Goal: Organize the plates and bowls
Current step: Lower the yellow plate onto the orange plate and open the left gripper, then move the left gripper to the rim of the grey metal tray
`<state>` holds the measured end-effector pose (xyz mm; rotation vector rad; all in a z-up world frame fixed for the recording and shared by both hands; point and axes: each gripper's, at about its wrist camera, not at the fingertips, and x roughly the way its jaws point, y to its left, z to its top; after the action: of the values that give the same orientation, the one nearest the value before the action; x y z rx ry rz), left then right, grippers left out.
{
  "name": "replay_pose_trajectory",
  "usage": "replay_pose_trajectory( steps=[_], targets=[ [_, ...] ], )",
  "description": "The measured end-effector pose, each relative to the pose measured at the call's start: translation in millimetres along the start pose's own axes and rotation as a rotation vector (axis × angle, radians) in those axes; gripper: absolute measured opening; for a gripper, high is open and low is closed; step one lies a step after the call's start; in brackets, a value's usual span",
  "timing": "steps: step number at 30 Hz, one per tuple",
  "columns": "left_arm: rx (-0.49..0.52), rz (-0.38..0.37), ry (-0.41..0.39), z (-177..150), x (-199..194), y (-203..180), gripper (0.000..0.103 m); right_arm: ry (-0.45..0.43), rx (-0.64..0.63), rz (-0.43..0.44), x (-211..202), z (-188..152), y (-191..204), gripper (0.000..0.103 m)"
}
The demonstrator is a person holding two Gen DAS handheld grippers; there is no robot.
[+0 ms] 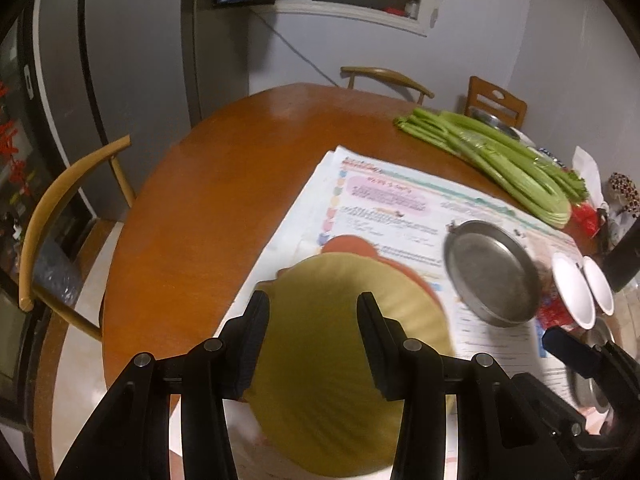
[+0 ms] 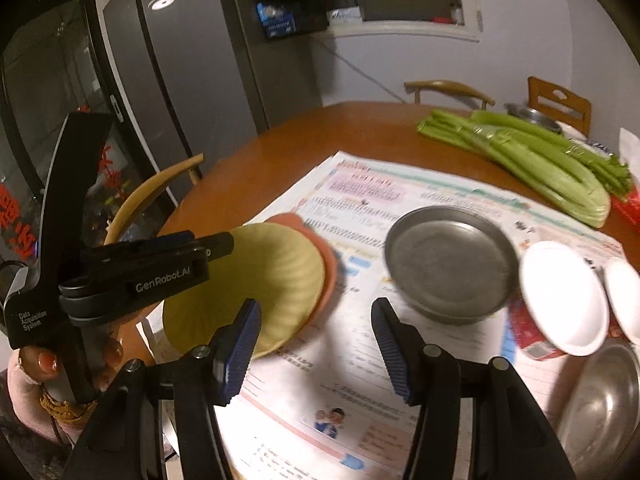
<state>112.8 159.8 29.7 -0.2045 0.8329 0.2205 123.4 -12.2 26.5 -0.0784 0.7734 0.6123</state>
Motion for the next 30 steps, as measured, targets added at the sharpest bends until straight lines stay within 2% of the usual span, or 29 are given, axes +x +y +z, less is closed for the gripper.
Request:
replay_pose_trajectory(
  steps=[8,17,22,30],
  targets=[
    [0.035,-0.023,-0.031,6,-19,-26,0.047,-0.066,0.037,-0.007,-35,0,-20,0.058],
    [0.107,-0.069,-0.024,18,-20,-68,0.047,-0.086,0.117,-0.039,-48,-3,-51,0.058],
    [0.147,-0.093,-0.002,28,-7,-92,0.047,-0.030,0.197,-0.026,-36,-8,-73,0.058],
    [0.182,-0.116,0.079,35,34,-119,0.047,0.050,0.288,-0.062,-3,-15,-97,0.058]
  ],
)
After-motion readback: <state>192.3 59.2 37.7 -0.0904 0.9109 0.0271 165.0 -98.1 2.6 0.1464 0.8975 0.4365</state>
